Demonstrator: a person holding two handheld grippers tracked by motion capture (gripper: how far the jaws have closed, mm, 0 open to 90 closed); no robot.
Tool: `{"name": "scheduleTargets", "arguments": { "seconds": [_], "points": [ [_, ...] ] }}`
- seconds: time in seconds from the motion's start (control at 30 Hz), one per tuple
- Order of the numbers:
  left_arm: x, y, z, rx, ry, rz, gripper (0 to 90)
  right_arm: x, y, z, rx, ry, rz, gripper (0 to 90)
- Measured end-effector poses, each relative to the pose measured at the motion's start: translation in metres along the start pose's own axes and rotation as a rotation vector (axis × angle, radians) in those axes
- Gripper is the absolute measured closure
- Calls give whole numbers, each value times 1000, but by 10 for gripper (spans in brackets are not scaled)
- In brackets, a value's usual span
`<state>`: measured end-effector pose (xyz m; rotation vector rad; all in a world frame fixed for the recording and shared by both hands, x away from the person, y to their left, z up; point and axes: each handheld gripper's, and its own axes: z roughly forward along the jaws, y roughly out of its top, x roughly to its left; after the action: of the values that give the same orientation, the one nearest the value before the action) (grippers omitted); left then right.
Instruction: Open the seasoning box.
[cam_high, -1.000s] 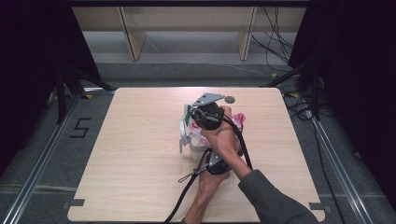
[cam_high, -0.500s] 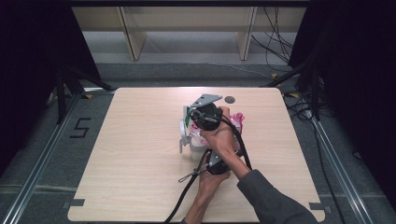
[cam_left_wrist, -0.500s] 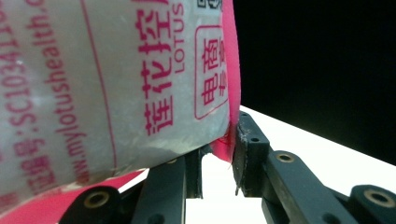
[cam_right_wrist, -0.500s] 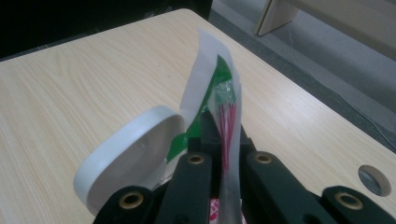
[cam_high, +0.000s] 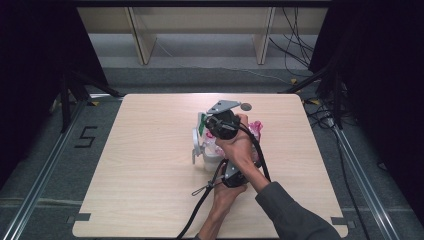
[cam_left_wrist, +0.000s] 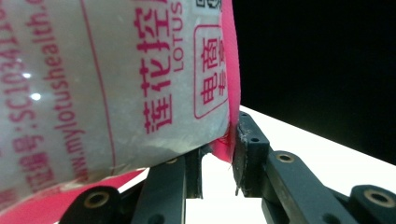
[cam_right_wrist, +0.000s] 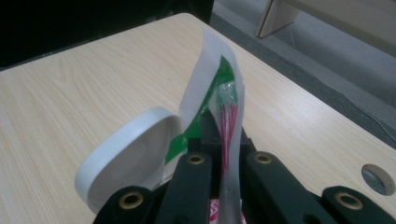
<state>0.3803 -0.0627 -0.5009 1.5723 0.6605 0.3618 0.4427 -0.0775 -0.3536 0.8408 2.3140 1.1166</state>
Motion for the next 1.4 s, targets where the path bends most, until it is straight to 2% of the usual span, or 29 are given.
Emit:
{"name": "scheduleTargets", "arguments": {
  "seconds": [0.1, 0.13, 0.17, 0.2, 0.27, 0.33, 0.5, 0.73, 0.77, 1.0, 1.03, 1.1, 1.13, 1.3, 1.33, 1.4],
  "points": [
    [-1, -1, 1, -2, -2, -15, 749, 2, 0, 0, -1, -5, 3, 900],
    [-1, -1, 1, -2, 0, -19, 748, 1, 0, 2, 5, -7, -23, 900],
    [0, -1, 1, 1, -4, -17, 748, 2, -1, 3, -3, -14, -29, 900],
    [1, -1, 0, 2, -4, -7, 748, 2, 0, 2, 4, -4, -7, 900],
    [1, -1, 0, 5, -3, -10, 749, 1, 0, 1, 1, 1, -11, 900],
    [0, -1, 0, 5, -4, -9, 749, 1, 0, 1, -7, -10, 4, 900],
    [1, -1, 0, 3, -3, -14, 749, 2, 0, 1, 8, 0, 0, 900],
    [2, -1, 0, 4, -3, -8, 749, 2, 0, 2, -6, -8, 2, 900],
    [2, -1, 0, 2, -1, -12, 749, 1, 0, 2, 5, 2, -12, 900],
    [2, -1, 1, 5, -3, -7, 751, 1, 0, 0, -6, -3, 5, 900],
    [2, -2, 1, 10, 3, -10, 750, 1, -1, 3, 9, -5, -34, 900],
    [2, -2, 1, 5, -6, -18, 749, 1, -1, 3, -5, -11, -14, 900],
    [2, -1, 0, 6, -4, -7, 749, 1, -1, 2, -2, -3, 2, 900],
    [2, -1, 1, 7, -5, -15, 750, 2, 0, 3, 4, -4, -27, 900],
    [3, 0, 0, 6, -5, -11, 750, 2, 0, 2, 1, -3, 6, 900],
    [3, 0, 0, 8, 0, -3, 751, 2, 0, 2, 0, 0, 5, 900]
  ]
}}
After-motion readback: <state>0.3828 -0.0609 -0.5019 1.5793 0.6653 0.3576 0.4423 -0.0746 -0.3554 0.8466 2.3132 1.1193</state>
